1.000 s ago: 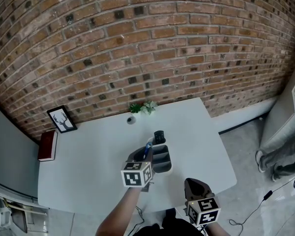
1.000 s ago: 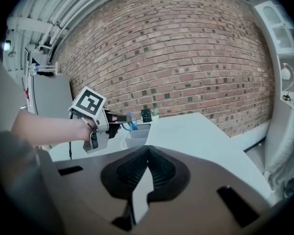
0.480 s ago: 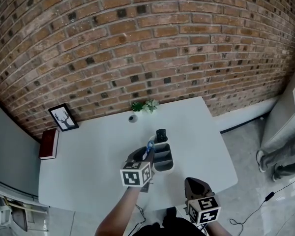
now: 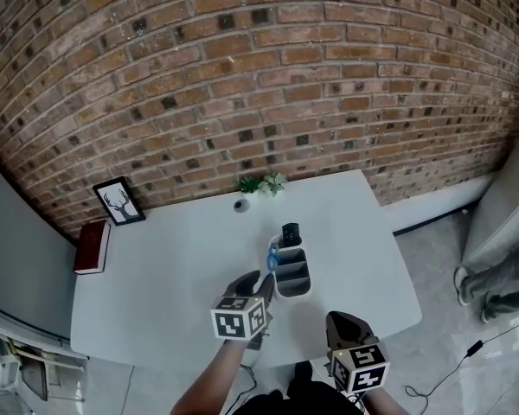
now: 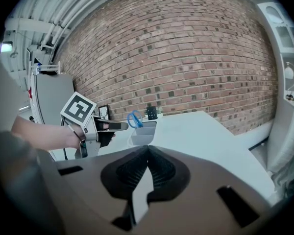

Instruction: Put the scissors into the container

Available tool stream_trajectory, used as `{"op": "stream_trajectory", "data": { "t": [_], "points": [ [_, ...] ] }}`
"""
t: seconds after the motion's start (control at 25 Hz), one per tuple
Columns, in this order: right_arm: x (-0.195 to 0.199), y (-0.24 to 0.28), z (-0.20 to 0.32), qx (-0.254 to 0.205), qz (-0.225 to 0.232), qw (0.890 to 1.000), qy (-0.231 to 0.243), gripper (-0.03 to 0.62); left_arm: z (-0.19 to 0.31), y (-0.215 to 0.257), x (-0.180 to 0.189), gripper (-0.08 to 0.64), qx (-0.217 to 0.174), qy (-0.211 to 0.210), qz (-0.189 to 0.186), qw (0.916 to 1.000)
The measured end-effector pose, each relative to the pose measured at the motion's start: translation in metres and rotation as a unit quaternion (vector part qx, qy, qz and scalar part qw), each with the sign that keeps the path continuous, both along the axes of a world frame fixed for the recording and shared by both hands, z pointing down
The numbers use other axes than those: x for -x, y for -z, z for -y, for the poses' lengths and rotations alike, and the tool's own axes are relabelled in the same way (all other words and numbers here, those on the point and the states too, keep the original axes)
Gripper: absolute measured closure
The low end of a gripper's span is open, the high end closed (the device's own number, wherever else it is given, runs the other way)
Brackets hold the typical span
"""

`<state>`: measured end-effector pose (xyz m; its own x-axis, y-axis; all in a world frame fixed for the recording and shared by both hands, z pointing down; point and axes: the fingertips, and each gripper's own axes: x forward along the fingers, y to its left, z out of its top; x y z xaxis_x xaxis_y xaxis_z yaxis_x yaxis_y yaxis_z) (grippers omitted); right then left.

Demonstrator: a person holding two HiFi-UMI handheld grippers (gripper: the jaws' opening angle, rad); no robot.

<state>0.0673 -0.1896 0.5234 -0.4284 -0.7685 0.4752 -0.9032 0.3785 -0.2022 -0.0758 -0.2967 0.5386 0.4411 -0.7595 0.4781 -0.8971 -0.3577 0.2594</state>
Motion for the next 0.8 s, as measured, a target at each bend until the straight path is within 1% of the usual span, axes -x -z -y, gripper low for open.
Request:
{"op": "stream_trajectory", "data": {
  "t": [0.48, 0.8],
  "points": [
    [0.008, 0.004, -0.009, -0.003, 0.001, 1.000, 0.009, 0.592, -0.040, -0.010, 0.016, 0.456, 0.011, 0.014, 0.021, 0.9996],
    [0.014, 0.004, -0.007, -0.006, -0.001, 1.000, 0.015, 0.592, -0.053, -0.010, 0.033, 0.493, 0.009, 0.027, 0.029, 0.9992]
  ]
}}
